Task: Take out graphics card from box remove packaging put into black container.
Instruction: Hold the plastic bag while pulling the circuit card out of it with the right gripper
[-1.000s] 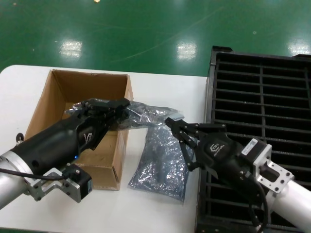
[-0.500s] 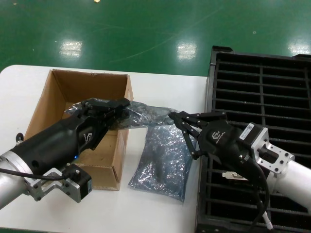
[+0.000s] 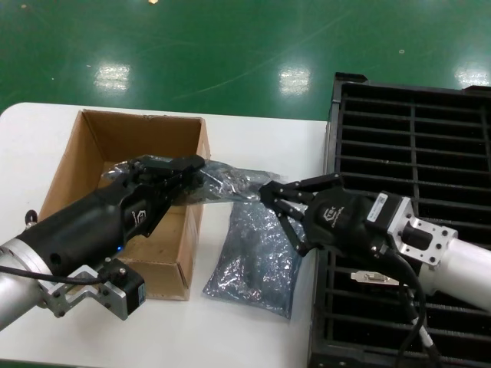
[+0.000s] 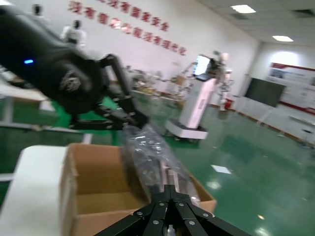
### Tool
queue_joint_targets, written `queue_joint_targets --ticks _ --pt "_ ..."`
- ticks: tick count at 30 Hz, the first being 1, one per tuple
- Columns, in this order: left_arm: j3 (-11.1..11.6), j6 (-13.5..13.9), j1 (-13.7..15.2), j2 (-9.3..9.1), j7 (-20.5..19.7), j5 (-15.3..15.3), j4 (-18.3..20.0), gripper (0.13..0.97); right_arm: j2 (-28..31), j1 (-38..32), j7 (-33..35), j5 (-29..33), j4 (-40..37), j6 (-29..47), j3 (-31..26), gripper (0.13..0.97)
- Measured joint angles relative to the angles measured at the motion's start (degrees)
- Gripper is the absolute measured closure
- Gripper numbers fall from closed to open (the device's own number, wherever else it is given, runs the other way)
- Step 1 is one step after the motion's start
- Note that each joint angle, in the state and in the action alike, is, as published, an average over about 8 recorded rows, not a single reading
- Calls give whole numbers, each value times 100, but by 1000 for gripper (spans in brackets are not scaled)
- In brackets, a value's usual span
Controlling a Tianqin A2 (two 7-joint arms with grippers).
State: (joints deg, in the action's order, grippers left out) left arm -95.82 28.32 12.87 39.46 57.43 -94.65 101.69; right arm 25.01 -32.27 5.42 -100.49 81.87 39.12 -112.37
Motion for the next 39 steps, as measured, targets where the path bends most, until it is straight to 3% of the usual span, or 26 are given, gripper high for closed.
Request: queue_joint_targets --ticks 15,25,39 --pt "0 0 0 0 0 0 0 957 -79 -867 442 -108 -770 1076 -214 960" --pt "0 0 0 0 0 0 0 957 -254 -1324 456 -59 -1428 1355 -281 960" --pt "0 0 0 0 0 0 0 957 -339 -1410 460 -81 -1778 1530 -238 950"
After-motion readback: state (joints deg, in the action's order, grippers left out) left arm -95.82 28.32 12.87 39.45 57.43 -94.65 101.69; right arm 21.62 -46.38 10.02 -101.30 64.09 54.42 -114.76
